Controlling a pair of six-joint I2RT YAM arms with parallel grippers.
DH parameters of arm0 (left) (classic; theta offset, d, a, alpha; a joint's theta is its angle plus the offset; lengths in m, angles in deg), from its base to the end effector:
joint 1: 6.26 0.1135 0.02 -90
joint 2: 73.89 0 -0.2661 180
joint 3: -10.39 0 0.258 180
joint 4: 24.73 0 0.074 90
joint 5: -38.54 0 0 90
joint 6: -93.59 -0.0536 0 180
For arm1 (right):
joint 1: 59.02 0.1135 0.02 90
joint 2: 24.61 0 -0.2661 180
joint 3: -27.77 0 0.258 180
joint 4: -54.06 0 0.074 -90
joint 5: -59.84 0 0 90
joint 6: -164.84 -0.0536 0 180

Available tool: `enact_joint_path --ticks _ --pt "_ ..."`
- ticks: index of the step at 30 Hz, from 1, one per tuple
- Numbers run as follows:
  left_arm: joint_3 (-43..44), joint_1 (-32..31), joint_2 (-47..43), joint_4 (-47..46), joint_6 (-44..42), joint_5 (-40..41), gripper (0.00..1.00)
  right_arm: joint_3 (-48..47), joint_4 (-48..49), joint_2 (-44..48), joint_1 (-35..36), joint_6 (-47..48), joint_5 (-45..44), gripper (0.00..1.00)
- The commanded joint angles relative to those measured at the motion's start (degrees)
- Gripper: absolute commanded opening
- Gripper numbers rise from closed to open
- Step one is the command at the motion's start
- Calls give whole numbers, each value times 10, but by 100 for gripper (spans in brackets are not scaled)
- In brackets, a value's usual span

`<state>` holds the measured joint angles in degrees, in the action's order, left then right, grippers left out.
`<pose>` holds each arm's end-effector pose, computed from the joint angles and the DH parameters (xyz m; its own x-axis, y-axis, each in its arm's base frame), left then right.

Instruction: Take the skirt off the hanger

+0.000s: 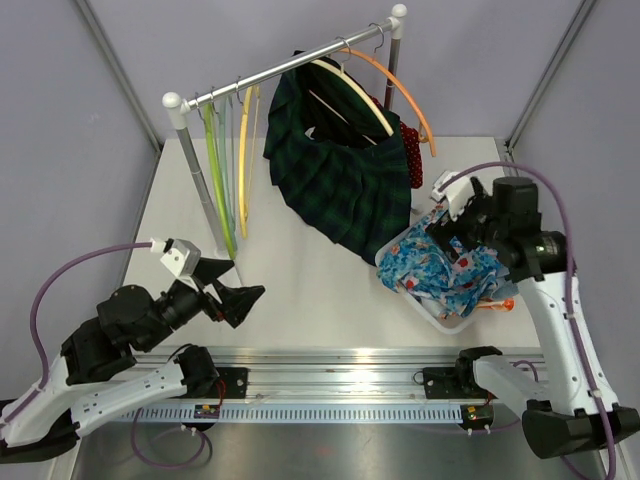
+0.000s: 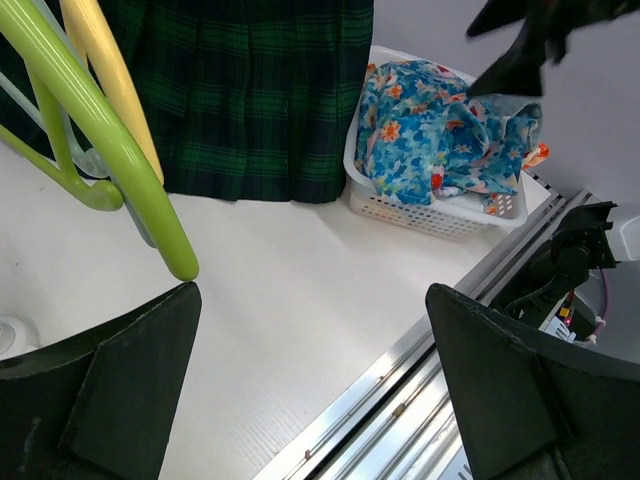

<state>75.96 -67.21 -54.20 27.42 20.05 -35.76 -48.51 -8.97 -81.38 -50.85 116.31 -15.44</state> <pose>0.0486 -0.0576 0.3747 -0.2523 -0.1075 -0.9617 0.6668 0.7009 -0.2533 0.2046 0.0431 0.3356 -0.2989 -0.6900 -0.6592 -0.6910 0.6329 -0.3491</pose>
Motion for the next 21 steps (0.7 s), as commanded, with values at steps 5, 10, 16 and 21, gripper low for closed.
enact_joint_path --ticks 5,10,16,21 --pt "-11 0 27 -62 -11 3 99 -233 -95 -68 -3 -153 237 99" --pt "-10 0 38 -65 -4 6 99 -387 39 -189 -2 -347 267 97" --pt "-18 0 44 -68 15 8 99 -612 72 -370 42 -406 198 75" --pt "-22 0 48 -61 25 9 99 -763 30 -476 86 -376 88 71"
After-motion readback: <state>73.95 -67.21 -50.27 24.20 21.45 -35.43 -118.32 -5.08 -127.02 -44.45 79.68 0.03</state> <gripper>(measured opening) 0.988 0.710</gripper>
